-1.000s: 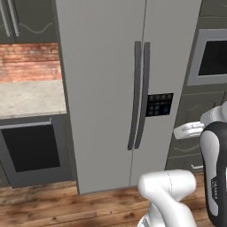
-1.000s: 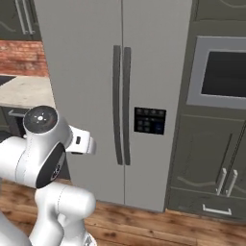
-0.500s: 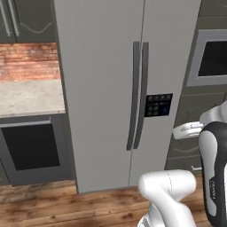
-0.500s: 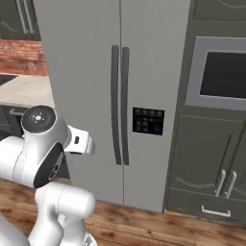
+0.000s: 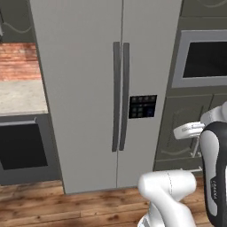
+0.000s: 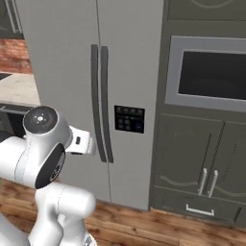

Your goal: Retrieve the steak from the fridge and place it on the saucepan with marinade on the stove.

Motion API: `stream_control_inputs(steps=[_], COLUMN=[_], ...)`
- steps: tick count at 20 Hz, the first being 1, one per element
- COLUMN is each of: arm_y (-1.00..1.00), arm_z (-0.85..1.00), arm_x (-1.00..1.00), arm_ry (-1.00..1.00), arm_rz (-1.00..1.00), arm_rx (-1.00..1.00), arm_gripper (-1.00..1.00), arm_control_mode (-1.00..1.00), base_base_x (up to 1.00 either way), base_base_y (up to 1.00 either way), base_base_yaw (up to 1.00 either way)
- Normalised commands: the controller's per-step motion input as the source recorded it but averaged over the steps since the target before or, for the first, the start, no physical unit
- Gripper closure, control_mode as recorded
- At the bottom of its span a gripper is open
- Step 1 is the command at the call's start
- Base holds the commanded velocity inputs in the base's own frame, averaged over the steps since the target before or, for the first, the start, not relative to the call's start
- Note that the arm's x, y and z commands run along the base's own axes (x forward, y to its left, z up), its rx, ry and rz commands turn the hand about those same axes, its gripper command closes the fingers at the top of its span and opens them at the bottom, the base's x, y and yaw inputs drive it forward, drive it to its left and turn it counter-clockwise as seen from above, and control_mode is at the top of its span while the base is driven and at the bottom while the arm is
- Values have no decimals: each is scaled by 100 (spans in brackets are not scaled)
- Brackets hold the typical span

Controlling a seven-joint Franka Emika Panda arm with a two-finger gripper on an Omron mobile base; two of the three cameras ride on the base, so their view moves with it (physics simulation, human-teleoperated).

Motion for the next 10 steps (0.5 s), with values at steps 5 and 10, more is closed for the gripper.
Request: stream_control_inputs(steps=[5,10], arm_y=[0,0], arm_z=[0,0], arm_x=[0,0], arm_ry=[0,0], arm_rz=[0,0], arm_rx=[0,0], arm_gripper=[-100,-100], arm_control_mode=[100,100], base_base_x=[20,21], base_base_y=[-5,7], base_base_yaw=[4,0])
